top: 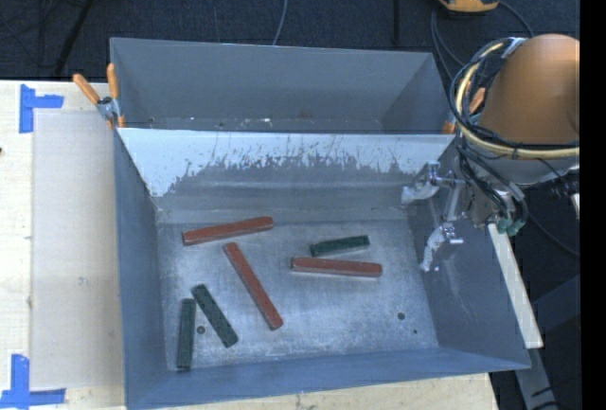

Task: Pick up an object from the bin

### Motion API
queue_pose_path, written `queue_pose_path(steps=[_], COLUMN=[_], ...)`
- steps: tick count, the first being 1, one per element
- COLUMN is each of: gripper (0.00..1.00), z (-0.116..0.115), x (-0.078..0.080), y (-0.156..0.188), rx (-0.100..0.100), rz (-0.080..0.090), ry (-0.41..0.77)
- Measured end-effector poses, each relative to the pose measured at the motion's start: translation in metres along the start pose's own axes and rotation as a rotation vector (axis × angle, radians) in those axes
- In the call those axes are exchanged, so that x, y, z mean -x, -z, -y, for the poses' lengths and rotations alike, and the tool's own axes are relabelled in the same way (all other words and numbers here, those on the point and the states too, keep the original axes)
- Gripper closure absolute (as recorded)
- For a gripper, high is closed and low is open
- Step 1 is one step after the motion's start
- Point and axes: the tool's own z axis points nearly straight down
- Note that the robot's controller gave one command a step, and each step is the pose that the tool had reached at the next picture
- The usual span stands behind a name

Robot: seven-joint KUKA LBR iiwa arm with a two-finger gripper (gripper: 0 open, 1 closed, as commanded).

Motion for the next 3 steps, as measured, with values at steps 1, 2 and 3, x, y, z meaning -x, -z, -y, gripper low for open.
queue_pose_path(steps=[1, 2, 3], gripper=[0.0, 0.0, 0.0], z=[0.0, -0.004, -0.015], x=[0.0, 0.018, 0.012], y=[0.0, -0.042, -0.11], rx=[0.0, -0.001, 0.0], rz=[0.0, 0.006, 0.004], ry=[0.0, 0.069, 0.169])
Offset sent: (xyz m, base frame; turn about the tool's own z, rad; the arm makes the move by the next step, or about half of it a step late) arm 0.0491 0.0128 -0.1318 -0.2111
